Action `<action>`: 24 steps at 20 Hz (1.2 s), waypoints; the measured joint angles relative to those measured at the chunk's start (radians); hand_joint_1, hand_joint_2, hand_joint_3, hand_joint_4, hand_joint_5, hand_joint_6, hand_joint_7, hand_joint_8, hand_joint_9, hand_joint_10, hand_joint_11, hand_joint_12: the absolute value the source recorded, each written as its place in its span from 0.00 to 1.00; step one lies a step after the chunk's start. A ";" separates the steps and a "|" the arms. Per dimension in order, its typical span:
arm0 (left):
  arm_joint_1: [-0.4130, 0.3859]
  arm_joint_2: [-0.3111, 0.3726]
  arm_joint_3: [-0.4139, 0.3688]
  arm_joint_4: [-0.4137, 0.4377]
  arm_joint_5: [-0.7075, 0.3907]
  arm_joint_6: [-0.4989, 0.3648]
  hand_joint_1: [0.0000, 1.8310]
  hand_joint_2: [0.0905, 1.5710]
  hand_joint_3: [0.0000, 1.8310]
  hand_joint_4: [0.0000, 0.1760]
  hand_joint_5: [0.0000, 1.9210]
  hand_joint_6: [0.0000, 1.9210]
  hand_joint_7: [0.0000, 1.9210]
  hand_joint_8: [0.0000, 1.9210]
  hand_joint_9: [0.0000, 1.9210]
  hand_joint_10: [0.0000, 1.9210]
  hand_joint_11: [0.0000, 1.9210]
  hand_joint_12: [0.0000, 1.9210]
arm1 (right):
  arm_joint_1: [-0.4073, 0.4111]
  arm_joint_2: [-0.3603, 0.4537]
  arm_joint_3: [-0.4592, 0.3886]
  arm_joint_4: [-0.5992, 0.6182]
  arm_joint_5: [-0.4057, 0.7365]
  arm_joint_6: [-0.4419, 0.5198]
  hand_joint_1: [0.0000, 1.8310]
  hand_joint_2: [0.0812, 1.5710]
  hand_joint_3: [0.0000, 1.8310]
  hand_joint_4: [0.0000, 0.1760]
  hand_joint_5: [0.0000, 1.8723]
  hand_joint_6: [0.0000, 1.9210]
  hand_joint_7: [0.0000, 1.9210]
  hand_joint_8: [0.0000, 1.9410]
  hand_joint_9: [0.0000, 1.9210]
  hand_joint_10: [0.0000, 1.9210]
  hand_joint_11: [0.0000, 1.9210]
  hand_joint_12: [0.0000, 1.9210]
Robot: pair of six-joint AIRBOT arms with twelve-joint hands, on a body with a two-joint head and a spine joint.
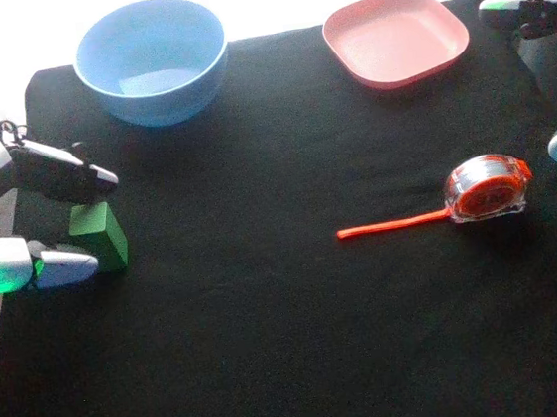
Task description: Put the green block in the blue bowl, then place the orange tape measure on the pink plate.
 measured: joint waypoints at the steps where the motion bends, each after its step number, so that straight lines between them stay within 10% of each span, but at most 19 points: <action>1: -0.009 -0.002 0.007 0.006 0.005 0.000 0.52 0.63 0.00 0.00 0.43 0.00 0.48 0.00 0.47 0.01 0.22 0.57 | 0.000 0.000 0.000 -0.001 0.001 0.000 0.46 0.62 0.00 0.81 0.14 0.00 0.02 0.00 0.05 0.00 0.00 0.28; 10: -0.047 -0.023 0.024 0.010 0.032 0.007 0.51 0.62 0.00 0.00 0.36 0.00 0.43 0.00 0.44 0.00 0.20 0.47 | 0.000 -0.001 0.000 0.000 0.000 0.002 0.46 0.62 0.00 0.80 0.15 0.00 0.03 0.00 0.04 0.00 0.00 0.18; 22: -0.109 -0.060 0.058 0.072 0.135 0.007 0.60 0.64 0.00 0.00 0.47 0.01 0.52 0.01 0.51 0.02 0.20 0.61 | 0.000 -0.011 0.000 0.001 0.000 0.003 0.50 0.61 0.00 0.63 0.17 0.00 0.05 0.00 0.05 0.00 0.00 0.18; 23: -0.120 -0.061 0.060 0.079 0.141 0.007 0.66 0.64 0.03 0.00 0.49 0.37 0.58 0.34 0.55 0.02 0.25 0.60 | 0.000 -0.011 0.000 0.000 -0.001 0.004 0.52 0.61 0.00 0.65 0.17 0.00 0.05 0.00 0.04 0.00 0.00 0.15; 24: -0.127 -0.061 0.060 0.081 0.140 0.007 0.67 0.68 0.01 0.00 0.50 0.46 0.55 0.48 0.61 0.03 0.31 0.62 | 0.000 -0.011 0.000 0.001 0.000 0.004 0.50 0.62 0.00 0.63 0.16 0.00 0.05 0.00 0.04 0.00 0.00 0.10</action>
